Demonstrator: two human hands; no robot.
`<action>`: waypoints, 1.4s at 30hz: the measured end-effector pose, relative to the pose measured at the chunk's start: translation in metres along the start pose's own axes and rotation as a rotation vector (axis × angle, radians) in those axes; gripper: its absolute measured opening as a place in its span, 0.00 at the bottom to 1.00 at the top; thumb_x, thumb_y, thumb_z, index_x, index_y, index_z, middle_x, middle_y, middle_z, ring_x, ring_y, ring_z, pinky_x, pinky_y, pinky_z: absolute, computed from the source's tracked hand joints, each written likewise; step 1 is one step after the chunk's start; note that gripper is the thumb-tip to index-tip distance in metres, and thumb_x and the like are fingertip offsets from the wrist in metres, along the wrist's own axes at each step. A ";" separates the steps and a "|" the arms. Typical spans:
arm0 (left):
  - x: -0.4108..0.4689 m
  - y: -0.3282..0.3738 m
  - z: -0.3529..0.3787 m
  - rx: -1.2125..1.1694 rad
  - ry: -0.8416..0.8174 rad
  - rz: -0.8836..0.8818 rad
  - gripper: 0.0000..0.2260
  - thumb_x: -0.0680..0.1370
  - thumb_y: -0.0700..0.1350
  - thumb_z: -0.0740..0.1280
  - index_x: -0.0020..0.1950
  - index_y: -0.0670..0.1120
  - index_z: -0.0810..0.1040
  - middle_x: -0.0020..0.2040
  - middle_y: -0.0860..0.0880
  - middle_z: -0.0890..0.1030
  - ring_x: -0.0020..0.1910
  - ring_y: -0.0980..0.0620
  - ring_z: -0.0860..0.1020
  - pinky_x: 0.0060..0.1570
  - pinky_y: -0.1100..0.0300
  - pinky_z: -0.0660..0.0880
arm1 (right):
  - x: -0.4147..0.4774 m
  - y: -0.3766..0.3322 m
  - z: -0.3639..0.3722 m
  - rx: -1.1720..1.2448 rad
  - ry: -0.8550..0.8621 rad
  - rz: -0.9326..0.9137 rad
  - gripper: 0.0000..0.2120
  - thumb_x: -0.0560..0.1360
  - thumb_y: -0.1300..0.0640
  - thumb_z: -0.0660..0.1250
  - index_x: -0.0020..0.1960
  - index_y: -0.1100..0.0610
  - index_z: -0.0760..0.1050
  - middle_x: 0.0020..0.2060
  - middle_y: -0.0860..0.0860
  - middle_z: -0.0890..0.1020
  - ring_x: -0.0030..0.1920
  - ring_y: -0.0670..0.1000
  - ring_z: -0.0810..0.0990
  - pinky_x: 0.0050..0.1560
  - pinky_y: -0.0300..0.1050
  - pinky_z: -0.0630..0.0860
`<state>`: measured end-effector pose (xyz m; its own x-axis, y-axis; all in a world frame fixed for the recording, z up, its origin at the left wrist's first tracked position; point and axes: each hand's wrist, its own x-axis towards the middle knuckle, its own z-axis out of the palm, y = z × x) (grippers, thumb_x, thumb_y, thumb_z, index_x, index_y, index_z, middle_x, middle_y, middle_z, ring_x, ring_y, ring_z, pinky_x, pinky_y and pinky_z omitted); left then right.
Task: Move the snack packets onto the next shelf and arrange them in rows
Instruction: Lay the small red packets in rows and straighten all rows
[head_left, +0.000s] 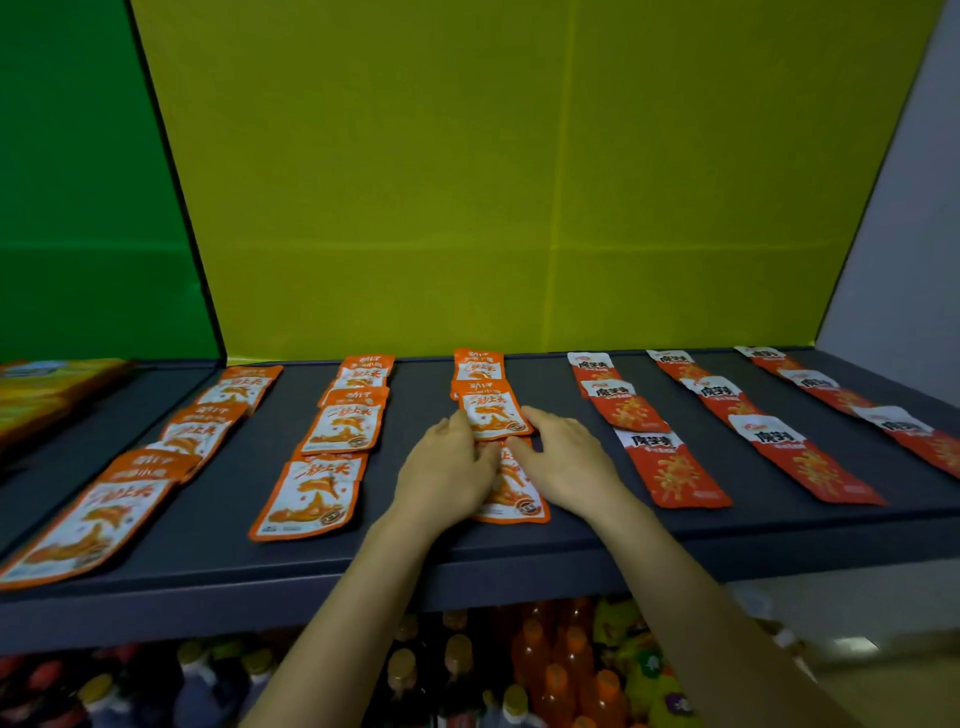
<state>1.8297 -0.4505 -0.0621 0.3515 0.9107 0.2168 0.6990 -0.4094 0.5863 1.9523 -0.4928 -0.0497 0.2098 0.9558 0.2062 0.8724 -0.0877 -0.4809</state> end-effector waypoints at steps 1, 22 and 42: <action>0.000 -0.001 0.001 0.000 0.002 0.002 0.15 0.78 0.49 0.59 0.63 0.45 0.69 0.63 0.45 0.75 0.62 0.46 0.73 0.60 0.50 0.71 | -0.001 0.000 0.000 0.008 0.006 -0.002 0.17 0.79 0.51 0.57 0.67 0.52 0.69 0.62 0.51 0.77 0.63 0.53 0.72 0.55 0.45 0.70; 0.012 0.004 -0.003 -0.056 0.027 -0.085 0.18 0.78 0.51 0.61 0.63 0.42 0.69 0.63 0.44 0.74 0.62 0.45 0.72 0.56 0.53 0.70 | 0.018 0.001 -0.003 0.038 -0.018 0.016 0.24 0.78 0.47 0.59 0.70 0.55 0.65 0.67 0.52 0.72 0.68 0.54 0.68 0.64 0.50 0.67; 0.062 -0.005 -0.003 -0.023 0.034 -0.184 0.17 0.80 0.45 0.57 0.66 0.38 0.64 0.64 0.39 0.74 0.62 0.39 0.73 0.59 0.48 0.70 | 0.064 0.001 0.016 0.097 -0.047 0.044 0.20 0.79 0.53 0.57 0.70 0.56 0.65 0.65 0.56 0.74 0.65 0.58 0.72 0.63 0.57 0.70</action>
<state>1.8463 -0.3917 -0.0495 0.1978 0.9715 0.1303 0.7346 -0.2350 0.6365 1.9597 -0.4269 -0.0503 0.2244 0.9638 0.1441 0.8154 -0.1048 -0.5693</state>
